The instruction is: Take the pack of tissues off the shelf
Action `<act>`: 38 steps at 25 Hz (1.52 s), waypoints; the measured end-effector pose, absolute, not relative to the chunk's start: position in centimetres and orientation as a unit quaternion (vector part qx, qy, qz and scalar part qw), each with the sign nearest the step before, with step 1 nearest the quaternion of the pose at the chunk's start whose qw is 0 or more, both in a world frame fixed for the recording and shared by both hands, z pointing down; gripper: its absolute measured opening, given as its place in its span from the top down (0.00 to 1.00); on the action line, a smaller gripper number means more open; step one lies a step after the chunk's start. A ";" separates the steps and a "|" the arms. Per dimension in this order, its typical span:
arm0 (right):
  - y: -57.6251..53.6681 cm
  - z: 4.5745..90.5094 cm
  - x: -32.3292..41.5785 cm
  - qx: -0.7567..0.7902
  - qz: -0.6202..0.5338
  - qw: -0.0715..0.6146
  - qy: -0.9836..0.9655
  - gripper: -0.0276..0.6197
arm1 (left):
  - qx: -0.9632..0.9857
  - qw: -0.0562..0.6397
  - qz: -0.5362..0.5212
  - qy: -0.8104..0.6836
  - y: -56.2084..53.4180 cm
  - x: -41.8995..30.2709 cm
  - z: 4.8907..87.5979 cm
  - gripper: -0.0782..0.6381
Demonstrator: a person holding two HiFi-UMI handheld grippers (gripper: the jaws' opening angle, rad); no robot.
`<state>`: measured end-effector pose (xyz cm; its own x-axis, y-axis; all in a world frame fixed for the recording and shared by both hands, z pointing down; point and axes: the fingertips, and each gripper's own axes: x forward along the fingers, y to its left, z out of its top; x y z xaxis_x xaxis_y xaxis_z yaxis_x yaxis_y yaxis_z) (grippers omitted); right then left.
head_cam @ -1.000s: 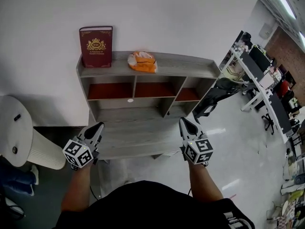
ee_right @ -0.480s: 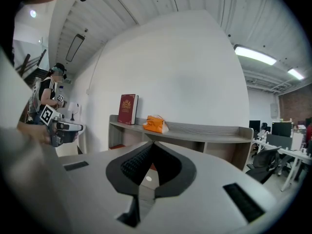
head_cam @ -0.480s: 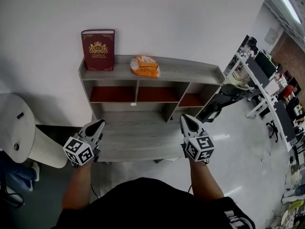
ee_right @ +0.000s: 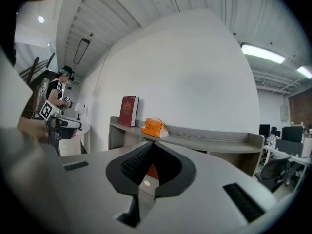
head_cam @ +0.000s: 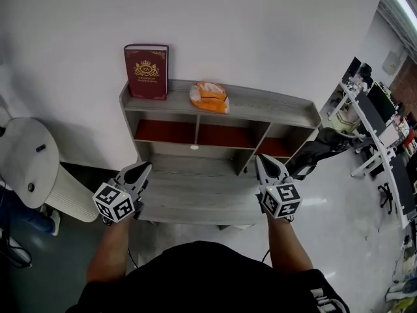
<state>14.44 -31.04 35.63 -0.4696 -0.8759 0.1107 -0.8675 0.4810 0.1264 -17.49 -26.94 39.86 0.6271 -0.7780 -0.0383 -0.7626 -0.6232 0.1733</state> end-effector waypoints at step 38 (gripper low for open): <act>-52.3 34.4 -1.1 0.365 -0.350 0.399 -0.765 0.64 | 0.862 0.083 -0.031 -0.498 -22.7 -22.6 42.4 0.87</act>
<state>-1.11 -52.35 34.44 -0.4160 -0.8371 0.3552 -0.2795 0.4894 0.8261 -22.57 -22.71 42.38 0.5012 -0.8648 0.0297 -0.8547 -0.4894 0.1732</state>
